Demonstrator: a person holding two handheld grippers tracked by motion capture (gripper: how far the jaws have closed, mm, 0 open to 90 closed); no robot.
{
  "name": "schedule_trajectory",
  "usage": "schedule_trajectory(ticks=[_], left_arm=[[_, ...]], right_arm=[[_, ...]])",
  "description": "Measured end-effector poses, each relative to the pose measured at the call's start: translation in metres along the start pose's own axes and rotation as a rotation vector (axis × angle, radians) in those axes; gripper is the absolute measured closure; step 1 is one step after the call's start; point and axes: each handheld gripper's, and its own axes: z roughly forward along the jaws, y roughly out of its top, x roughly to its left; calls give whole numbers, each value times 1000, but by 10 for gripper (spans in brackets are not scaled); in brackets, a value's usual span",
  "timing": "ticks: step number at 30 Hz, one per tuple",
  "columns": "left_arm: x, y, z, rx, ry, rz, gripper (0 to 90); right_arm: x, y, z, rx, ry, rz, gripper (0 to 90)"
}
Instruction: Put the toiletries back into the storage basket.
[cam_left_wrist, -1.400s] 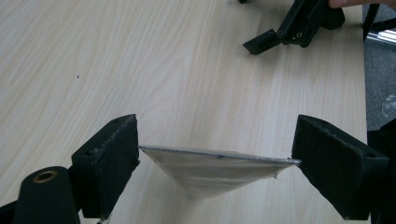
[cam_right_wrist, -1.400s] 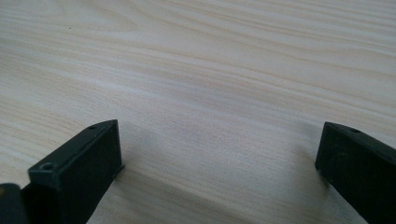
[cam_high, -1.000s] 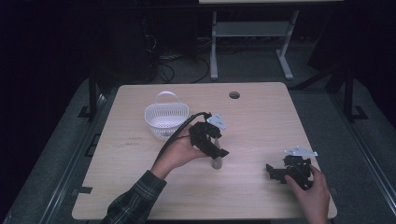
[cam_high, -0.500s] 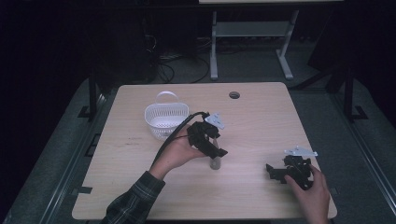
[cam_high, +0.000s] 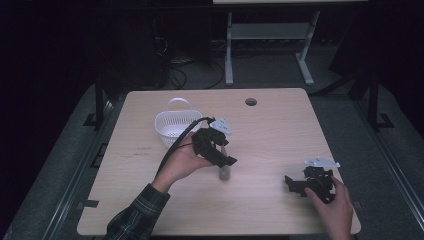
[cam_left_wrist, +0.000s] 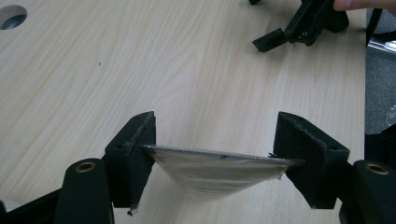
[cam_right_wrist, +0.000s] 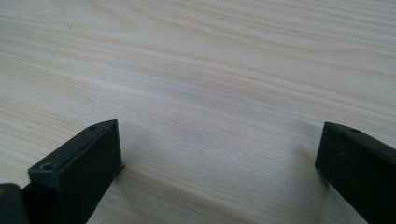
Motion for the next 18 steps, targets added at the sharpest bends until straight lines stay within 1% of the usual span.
schedule_trajectory(ticks=[3,6,7,10,14,16,17,18], left_arm=[[1,-2,-4,-7,9,-11,298],[3,-5,-7,-5,16,-19,298],[4,-5,-9,3,19,-17,298],[5,-9,-12,-3,25,-32,298],[9,-14,-17,-5,35,-39,298],[10,-16,-19,-11,42,-51,298],[11,-17,-20,-6,44,-47,298],[12,-18,-21,-7,46,-52,298]], right_arm=[[0,0,0,0,0,0,0],[0,0,0,0,0,0,0],[0,0,0,0,0,0,0],[0,0,0,0,0,0,0],[0,0,0,0,0,0,0],[0,0,0,0,0,0,0],[0,0,0,0,0,0,0],[0,0,0,0,0,0,0]])
